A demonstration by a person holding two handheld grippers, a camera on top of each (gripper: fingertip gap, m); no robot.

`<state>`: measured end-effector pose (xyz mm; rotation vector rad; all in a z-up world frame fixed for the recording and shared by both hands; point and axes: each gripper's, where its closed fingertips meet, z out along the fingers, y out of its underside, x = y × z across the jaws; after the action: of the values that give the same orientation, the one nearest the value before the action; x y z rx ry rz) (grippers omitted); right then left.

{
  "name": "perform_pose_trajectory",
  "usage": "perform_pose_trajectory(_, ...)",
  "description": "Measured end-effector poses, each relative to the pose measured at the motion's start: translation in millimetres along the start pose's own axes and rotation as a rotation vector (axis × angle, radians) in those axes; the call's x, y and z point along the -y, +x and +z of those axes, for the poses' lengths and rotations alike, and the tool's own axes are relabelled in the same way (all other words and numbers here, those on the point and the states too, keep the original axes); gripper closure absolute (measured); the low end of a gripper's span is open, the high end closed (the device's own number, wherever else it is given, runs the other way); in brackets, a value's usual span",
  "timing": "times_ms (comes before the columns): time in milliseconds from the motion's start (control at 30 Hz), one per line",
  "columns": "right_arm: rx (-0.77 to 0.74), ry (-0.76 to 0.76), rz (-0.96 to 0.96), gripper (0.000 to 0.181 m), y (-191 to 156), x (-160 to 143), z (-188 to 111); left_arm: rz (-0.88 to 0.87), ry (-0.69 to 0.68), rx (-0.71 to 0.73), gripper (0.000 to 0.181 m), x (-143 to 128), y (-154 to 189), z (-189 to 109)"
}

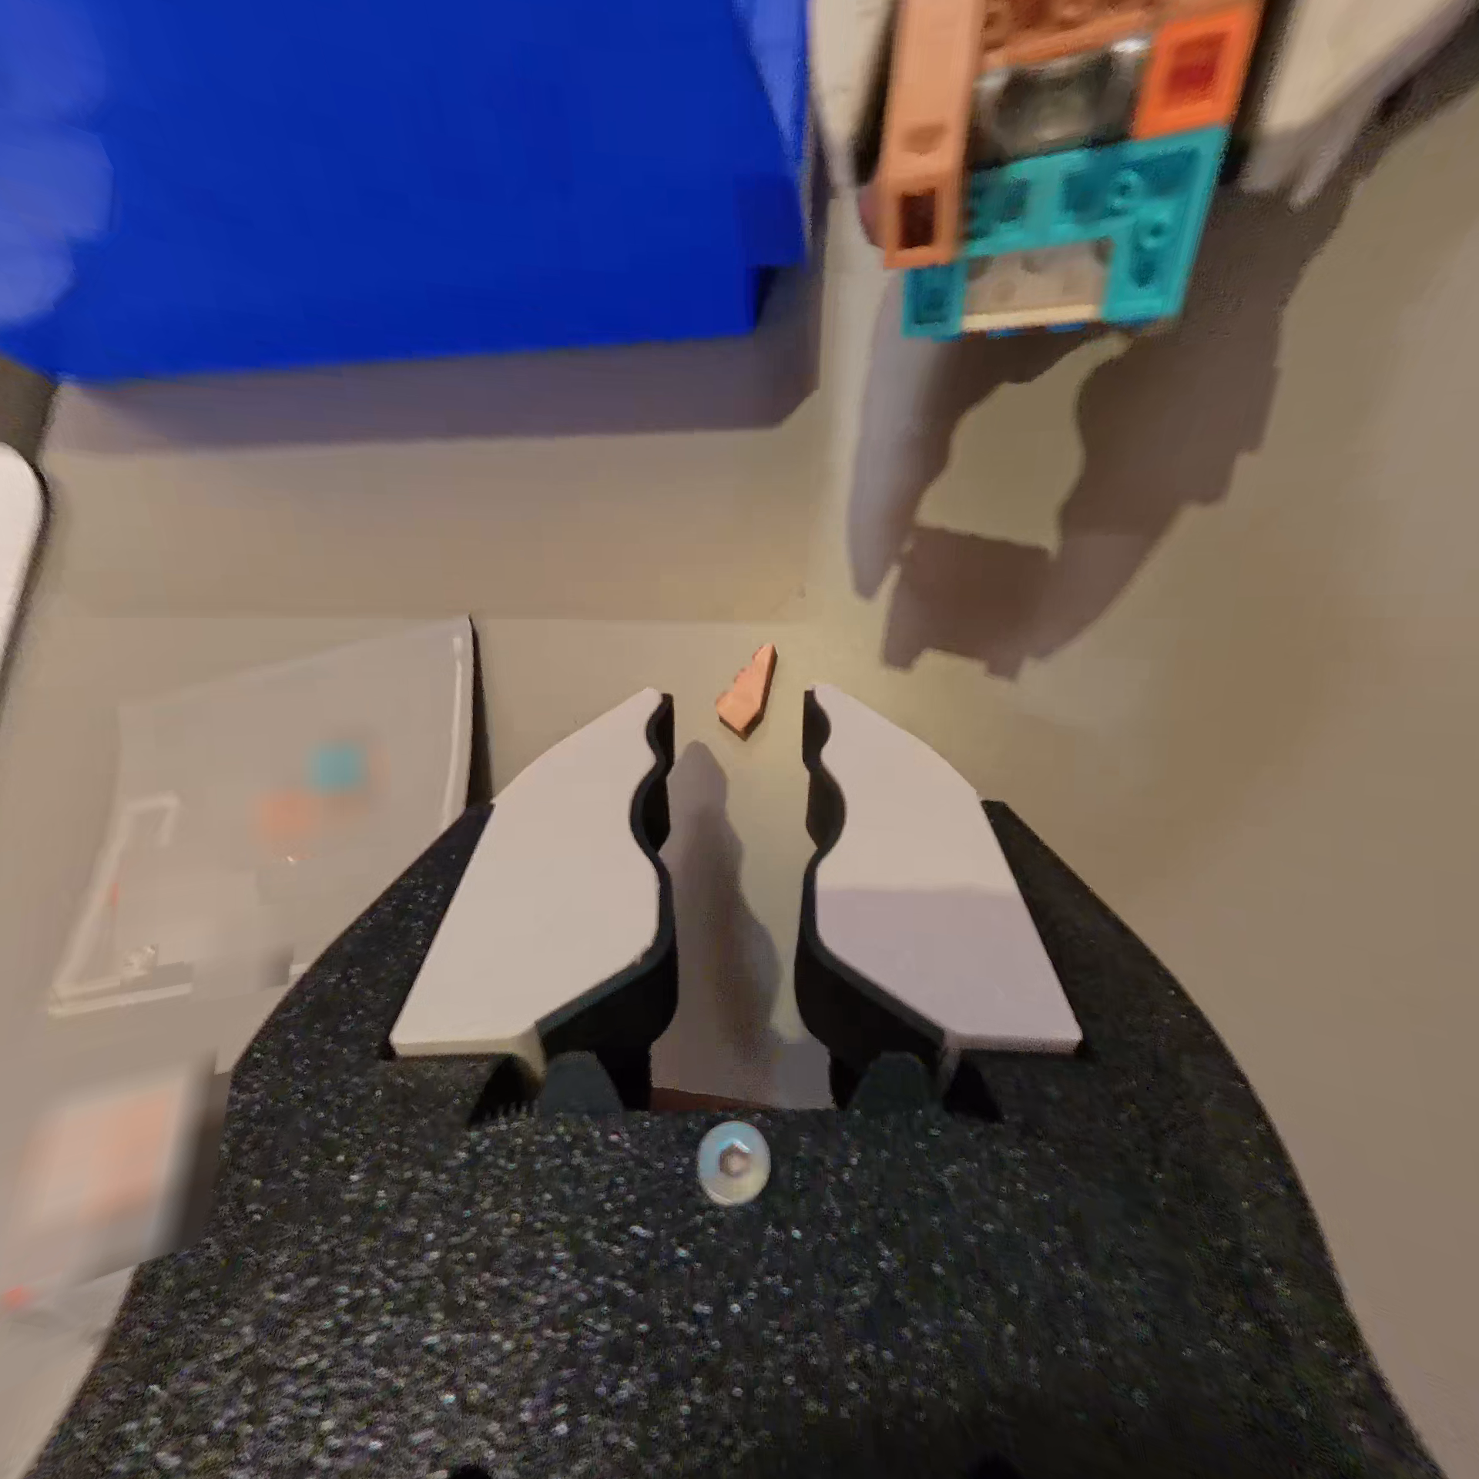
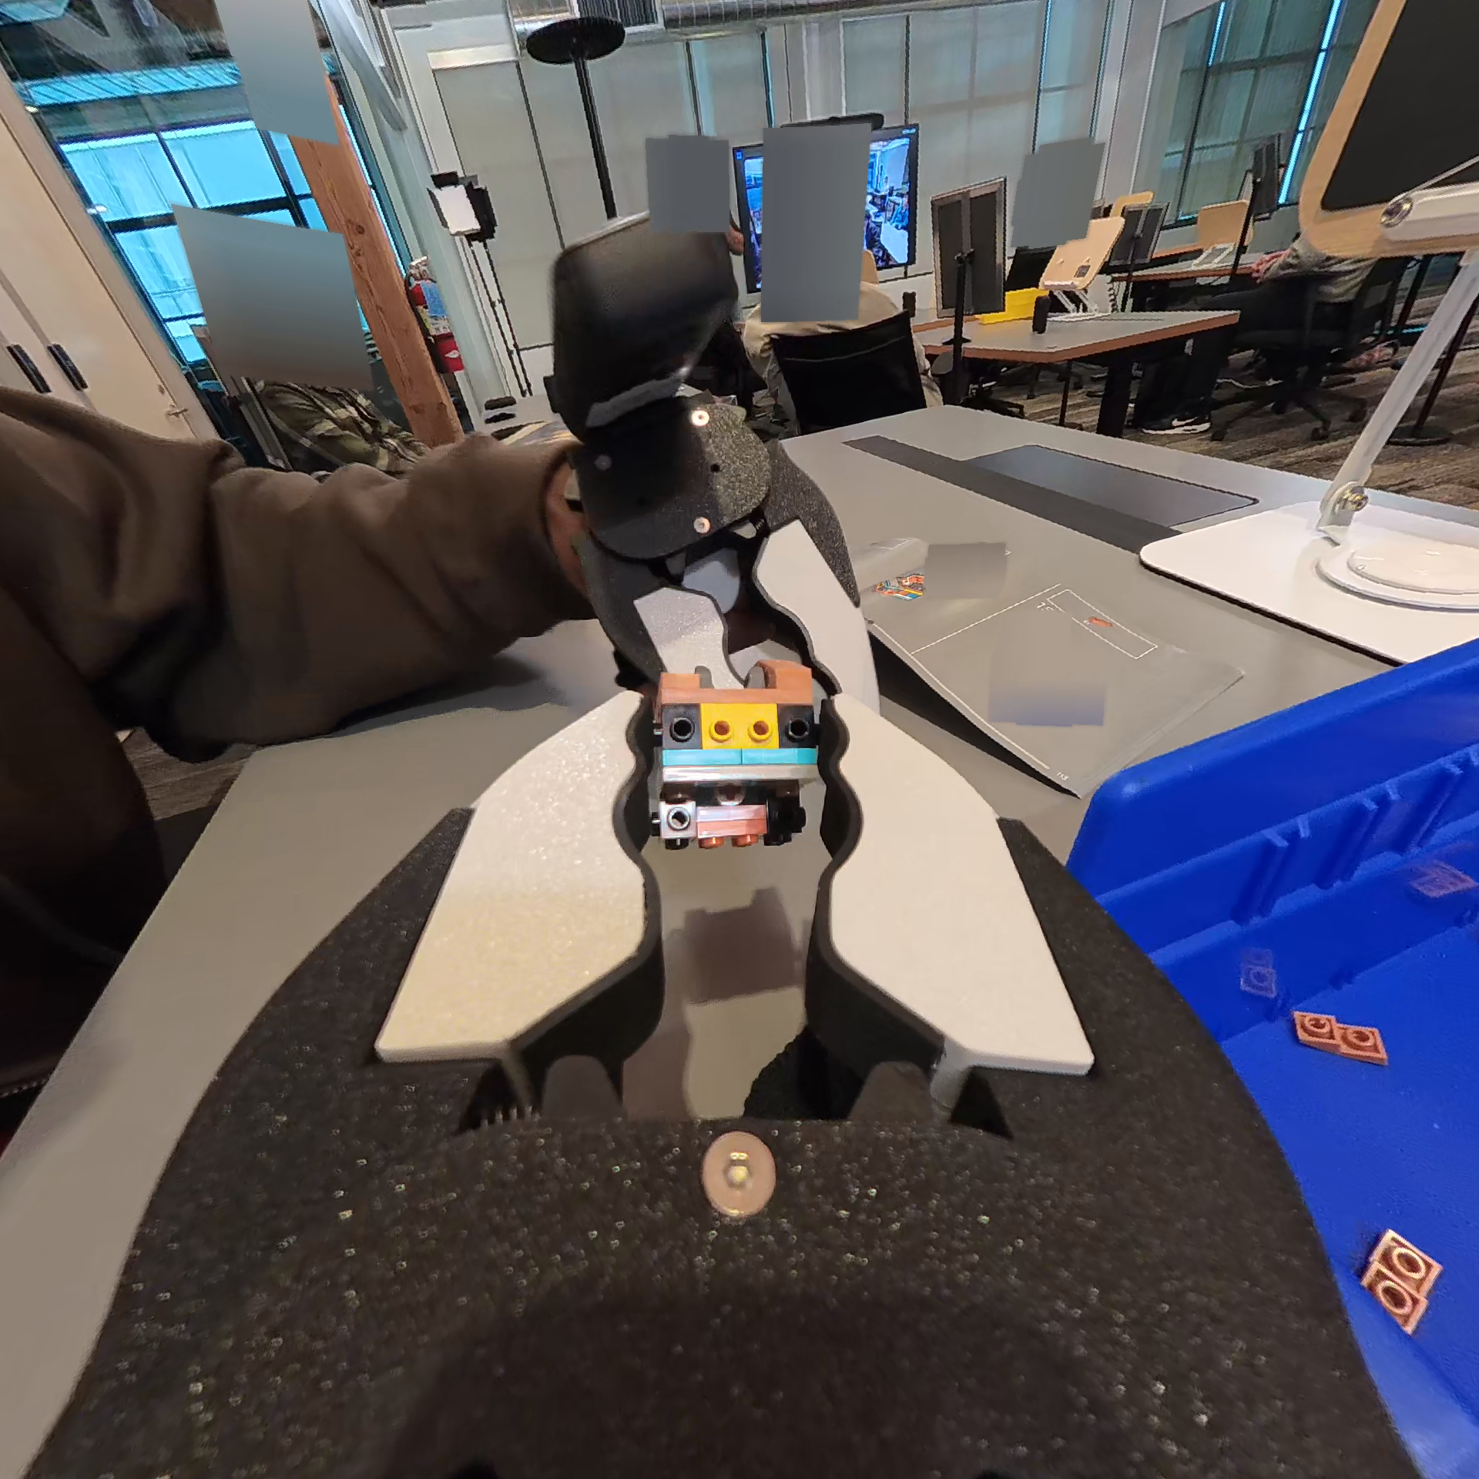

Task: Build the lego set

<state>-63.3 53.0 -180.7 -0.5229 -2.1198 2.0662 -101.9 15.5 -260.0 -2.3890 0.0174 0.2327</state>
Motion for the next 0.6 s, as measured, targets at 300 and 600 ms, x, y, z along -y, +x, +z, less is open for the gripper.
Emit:
perform_pose_trajectory(300, 0.006, -0.001, 0.009, 0.142, 1.1, -1.0, 0.0, 0.353, 0.016, -0.095, 0.156, -1.3, -0.2, 5.3)
perform_pose_trajectory(600, 0.003, -0.006, 0.0, 0.142, 1.9, -1.6, -0.1, 0.314, -0.12, -0.182, 0.168, -13.2, 2.7, 19.6)
